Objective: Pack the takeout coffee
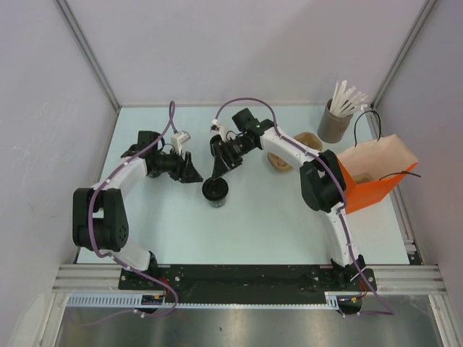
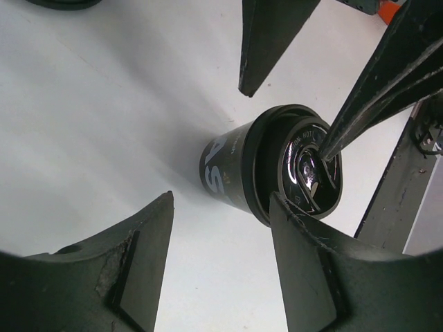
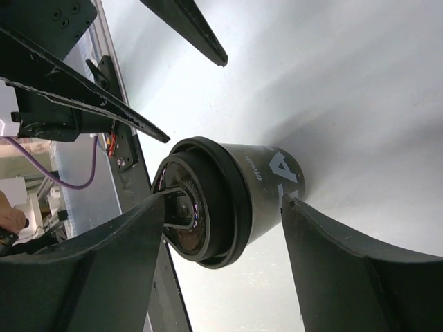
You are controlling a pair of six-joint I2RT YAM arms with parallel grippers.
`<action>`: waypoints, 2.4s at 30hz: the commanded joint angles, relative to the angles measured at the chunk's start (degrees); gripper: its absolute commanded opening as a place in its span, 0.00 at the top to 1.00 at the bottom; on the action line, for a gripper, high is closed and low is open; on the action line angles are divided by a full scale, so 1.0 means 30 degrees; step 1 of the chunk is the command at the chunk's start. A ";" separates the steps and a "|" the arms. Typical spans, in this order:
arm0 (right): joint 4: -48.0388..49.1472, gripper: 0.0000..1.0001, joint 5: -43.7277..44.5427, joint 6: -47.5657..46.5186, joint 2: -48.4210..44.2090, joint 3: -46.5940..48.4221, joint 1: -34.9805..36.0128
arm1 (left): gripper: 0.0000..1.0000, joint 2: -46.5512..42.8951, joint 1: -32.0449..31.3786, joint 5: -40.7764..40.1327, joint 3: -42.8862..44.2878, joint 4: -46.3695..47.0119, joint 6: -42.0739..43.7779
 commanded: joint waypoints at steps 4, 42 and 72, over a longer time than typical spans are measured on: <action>-0.0218 0.23 0.0041 -0.0490 -0.1246 0.0008 -0.0424 | 0.37 0.0425 -0.0058 0.1333 0.1519 0.0805 -0.0152; 0.0076 0.39 0.0249 -0.0810 -0.1481 -0.2544 0.0308 | 0.38 0.2418 -0.1406 0.2416 0.2779 0.0952 -0.0036; -0.2006 0.24 0.0717 -0.2893 -0.1129 -0.0901 0.0513 | 0.38 0.2389 -0.1494 0.2095 0.1960 0.0688 0.0726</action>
